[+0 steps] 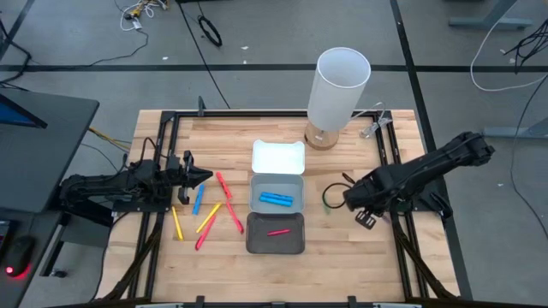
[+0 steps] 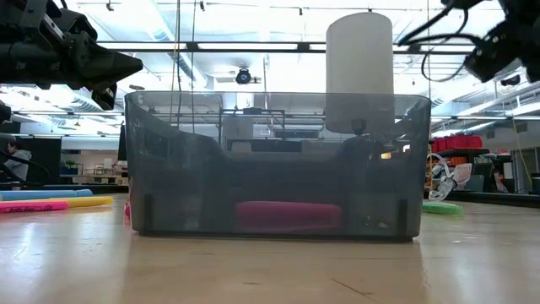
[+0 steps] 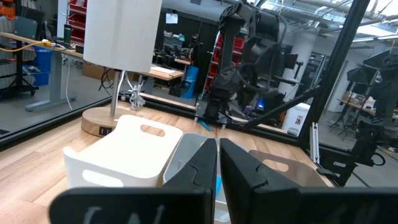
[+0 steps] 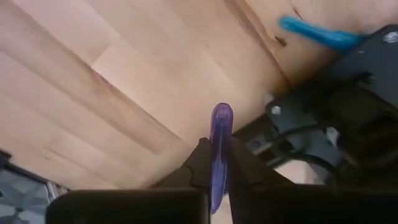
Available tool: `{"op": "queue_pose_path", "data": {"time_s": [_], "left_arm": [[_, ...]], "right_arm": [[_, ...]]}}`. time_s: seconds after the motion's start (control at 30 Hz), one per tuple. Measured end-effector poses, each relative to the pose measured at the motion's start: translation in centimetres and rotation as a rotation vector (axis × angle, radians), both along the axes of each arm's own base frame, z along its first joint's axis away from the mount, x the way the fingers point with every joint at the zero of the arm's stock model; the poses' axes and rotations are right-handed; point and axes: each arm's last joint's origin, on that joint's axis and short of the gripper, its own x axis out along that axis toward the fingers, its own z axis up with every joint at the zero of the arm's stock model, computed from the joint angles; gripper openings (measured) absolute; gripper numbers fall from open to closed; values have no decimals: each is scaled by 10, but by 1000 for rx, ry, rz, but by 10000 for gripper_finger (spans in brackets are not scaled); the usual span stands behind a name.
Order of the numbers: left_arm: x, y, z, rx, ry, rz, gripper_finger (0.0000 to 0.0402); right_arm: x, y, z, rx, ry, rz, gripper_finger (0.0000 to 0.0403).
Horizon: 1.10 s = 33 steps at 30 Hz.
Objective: Pick & Place Markers
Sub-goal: Put the violet pen into the black transparent bin
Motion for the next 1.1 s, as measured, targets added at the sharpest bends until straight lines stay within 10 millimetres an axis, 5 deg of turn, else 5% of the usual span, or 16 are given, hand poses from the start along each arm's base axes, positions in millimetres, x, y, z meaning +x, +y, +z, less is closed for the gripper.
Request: {"op": "queue_pose_path", "data": {"time_s": [0.47, 1.1], "left_arm": [[0, 0, 0, 0, 0, 0, 23], [0, 0, 0, 0, 0, 0, 23]], "right_arm": [[7, 2, 39, 38, -24, 163, 17], [96, 24, 72, 77, -157, 316, 17]]}}
